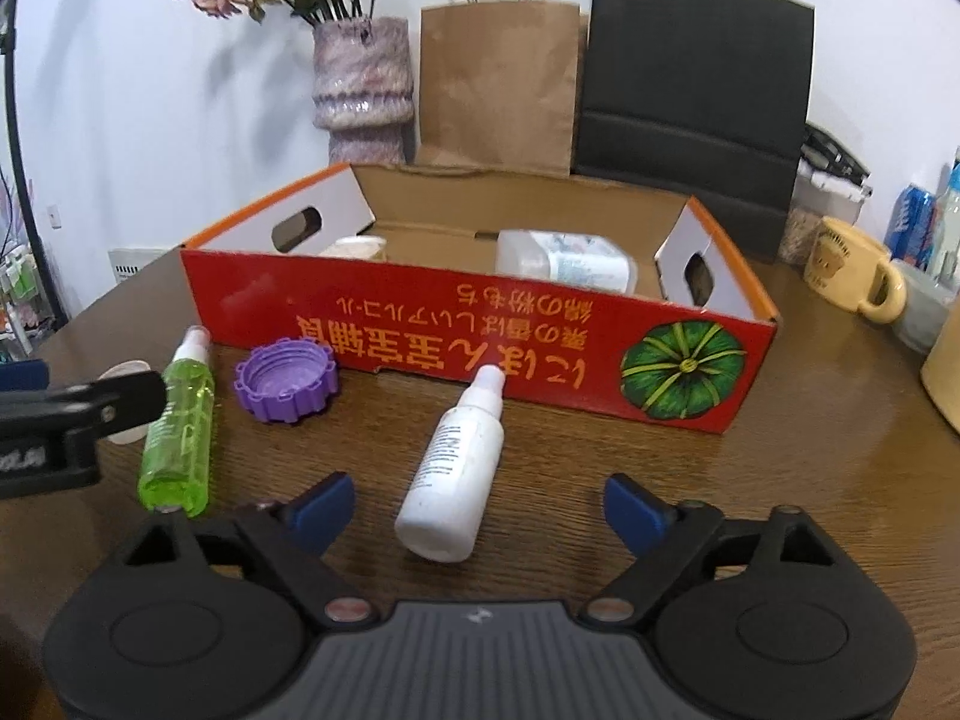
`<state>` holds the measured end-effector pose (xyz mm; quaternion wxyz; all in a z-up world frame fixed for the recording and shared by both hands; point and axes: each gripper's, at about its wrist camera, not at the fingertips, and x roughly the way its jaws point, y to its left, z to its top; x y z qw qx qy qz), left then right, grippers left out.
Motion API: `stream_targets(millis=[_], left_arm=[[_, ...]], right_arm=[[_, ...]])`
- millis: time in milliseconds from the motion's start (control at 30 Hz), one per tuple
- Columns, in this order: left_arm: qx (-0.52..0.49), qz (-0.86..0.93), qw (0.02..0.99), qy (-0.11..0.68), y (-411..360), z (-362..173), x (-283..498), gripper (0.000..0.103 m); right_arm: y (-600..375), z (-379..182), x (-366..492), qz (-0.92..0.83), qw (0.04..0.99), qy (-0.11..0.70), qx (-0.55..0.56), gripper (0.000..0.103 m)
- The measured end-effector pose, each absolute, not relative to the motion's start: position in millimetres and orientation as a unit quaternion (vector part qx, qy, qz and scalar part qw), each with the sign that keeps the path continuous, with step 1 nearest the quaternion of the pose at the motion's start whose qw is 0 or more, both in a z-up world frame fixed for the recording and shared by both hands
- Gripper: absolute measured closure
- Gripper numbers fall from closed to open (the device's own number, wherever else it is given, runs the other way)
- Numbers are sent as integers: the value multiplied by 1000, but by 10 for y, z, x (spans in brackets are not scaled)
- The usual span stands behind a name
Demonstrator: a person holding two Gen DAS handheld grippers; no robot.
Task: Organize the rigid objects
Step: 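Move both open tools back from the box toward the bottles, then grasp the white spray bottle with the right tool while the left tool grasps the green spray bottle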
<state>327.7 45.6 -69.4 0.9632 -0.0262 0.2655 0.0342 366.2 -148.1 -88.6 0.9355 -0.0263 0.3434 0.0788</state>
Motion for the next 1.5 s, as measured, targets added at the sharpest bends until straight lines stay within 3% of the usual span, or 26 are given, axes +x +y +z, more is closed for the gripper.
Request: stream_targets(millis=[233,367,1233,1400,1500], left_arm=[[-25,39,963,266,444,-706,3297,0],[-23,43,962,268,437,-718,3312,0],[-39,92,953,287,241,-778,3385,0],[-53,108,948,296,201,-796,3416,7],[-55,116,945,302,161,-815,3433,17]], right_arm=[[-1473,-954,3866,83,928,362,-8,39],[-1476,-952,3879,85,932,353,-2,71],[-1647,-846,3678,103,949,297,16,76],[-1711,-826,3632,103,952,289,17,76],[-1749,-818,3607,102,953,286,18,76]])
